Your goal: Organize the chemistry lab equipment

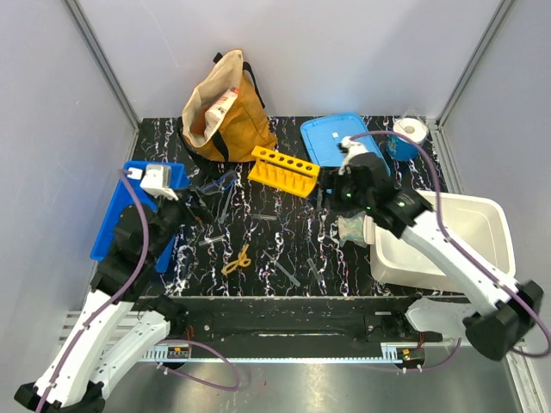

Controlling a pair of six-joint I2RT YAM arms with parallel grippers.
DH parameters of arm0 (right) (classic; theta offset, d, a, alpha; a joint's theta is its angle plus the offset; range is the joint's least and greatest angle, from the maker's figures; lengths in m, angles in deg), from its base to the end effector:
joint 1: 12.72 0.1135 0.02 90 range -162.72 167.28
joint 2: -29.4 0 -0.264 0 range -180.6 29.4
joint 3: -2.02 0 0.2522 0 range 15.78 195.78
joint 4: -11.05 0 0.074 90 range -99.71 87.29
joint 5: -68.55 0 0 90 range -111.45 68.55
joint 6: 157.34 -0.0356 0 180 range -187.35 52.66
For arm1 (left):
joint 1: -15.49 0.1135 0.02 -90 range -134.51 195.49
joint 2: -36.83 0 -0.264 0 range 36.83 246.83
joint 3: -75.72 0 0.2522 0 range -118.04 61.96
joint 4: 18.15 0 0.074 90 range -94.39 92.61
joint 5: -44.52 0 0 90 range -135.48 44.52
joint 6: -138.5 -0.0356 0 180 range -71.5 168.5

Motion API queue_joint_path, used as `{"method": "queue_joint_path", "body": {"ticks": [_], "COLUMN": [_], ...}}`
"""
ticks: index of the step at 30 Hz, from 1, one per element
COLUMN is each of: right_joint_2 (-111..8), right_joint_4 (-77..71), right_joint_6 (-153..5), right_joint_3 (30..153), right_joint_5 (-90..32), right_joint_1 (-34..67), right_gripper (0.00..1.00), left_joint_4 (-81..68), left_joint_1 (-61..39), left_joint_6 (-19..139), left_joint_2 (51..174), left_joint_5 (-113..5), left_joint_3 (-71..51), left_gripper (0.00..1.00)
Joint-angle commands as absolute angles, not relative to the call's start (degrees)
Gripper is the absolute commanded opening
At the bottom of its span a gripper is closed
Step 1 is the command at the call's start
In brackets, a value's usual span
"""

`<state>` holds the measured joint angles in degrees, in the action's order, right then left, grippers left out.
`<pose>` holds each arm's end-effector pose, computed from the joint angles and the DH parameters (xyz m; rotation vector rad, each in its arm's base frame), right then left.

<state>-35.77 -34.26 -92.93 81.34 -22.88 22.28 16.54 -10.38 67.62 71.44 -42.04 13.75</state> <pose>0.2022 0.1427 0.3580 -0.1945 2.1759 0.6450 0.1227 -0.0571 0.3654 0.0561 1.7264 -0.5332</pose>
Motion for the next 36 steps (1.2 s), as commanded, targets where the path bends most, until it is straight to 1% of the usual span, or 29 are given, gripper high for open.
{"method": "queue_joint_path", "body": {"ticks": [1,2,5,8,12,17,26,34,36], "right_joint_2": [-44.9,-46.8,-51.3,-54.6,-58.7,-63.0,-71.4,-74.0,-74.1], "right_joint_4": [-37.2,-38.2,-39.8,-40.2,-39.8,-35.4,-34.4,-33.1,-32.7], "right_joint_6": [-92.4,-92.4,-92.5,-93.5,-94.2,-95.1,-94.9,-94.8,-94.8], "right_joint_3": [84.7,85.2,85.3,84.3,82.5,81.0,82.7,82.1,81.5], "right_joint_5": [-25.1,-23.7,-21.7,-20.0,-20.1,-23.6,-18.8,-16.3,-15.5], "right_joint_1": [27.3,28.6,33.0,36.2,40.2,45.0,47.7,48.4,48.4], "right_gripper": [0.69,0.64,0.55,0.53,0.46,0.43,0.36,0.31,0.27], "left_joint_4": [14.2,14.2,14.1,13.7,14.2,14.6,14.8,14.4,14.4], "left_joint_1": [-10.5,-10.5,-10.5,-10.5,-10.6,-10.5,-10.6,-10.6,-10.6], "left_joint_6": [68.4,68.5,68.7,68.9,69.3,69.9,69.9,69.4,69.4], "left_joint_2": [67.6,66.8,64.3,62.6,61.5,61.3,61.2,61.3,61.6], "left_joint_5": [-32.3,-30.7,-27.3,-25.2,-22.5,-21.4,-20.6,-21.1,-21.4], "left_joint_3": [14.8,15.2,15.9,16.6,16.6,16.6,16.6,17.0,16.9], "left_gripper": [0.99,0.99,0.99,0.99,0.99,0.99,0.99,0.99,0.99]}}
